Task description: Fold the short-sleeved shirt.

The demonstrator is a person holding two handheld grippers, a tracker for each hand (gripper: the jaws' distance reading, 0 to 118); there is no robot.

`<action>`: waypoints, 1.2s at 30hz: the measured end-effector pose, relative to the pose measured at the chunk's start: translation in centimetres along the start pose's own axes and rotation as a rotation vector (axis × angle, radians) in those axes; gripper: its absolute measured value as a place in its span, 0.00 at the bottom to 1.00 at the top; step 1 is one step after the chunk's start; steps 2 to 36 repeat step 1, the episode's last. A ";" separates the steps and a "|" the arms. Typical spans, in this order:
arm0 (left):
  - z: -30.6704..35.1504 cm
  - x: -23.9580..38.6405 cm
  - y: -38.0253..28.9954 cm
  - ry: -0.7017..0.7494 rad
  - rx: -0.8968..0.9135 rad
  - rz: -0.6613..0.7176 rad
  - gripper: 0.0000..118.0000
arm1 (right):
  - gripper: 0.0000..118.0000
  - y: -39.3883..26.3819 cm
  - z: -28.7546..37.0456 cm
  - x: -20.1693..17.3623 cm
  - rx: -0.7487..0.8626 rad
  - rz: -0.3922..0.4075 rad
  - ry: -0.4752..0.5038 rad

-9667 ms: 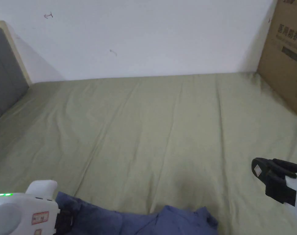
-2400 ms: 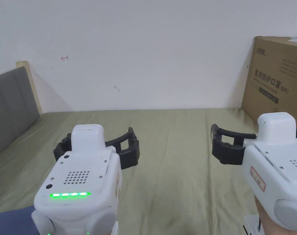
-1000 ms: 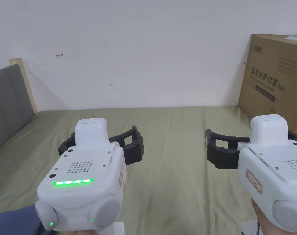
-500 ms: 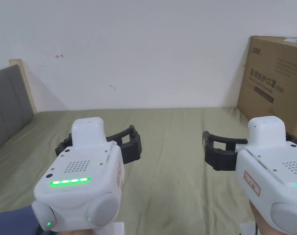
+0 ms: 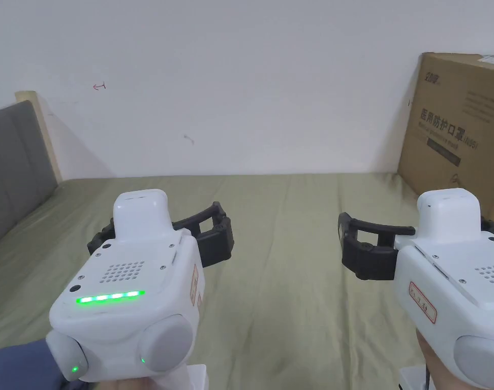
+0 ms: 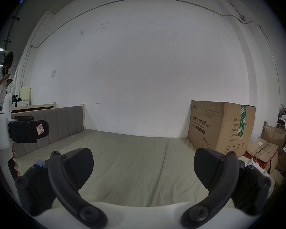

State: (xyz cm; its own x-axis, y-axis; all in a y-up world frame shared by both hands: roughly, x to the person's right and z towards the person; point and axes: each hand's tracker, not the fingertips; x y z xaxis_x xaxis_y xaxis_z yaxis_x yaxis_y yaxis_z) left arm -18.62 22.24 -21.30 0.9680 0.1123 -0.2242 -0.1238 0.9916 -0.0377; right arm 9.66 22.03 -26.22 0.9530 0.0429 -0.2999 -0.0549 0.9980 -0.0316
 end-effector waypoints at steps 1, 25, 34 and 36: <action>0.0 0.0 0.0 -0.003 -0.001 0.004 0.91 | 1.00 0.0 -0.1 0.0 0.001 0.000 -0.001; 0.0 0.0 0.0 -0.003 -0.001 0.004 0.91 | 1.00 0.0 -0.1 0.0 0.001 0.000 -0.001; 0.0 0.0 0.0 -0.003 -0.001 0.004 0.91 | 1.00 0.0 -0.1 0.0 0.001 0.000 -0.001; 0.0 0.0 0.0 -0.003 -0.001 0.004 0.91 | 1.00 0.0 -0.1 0.0 0.001 0.000 -0.001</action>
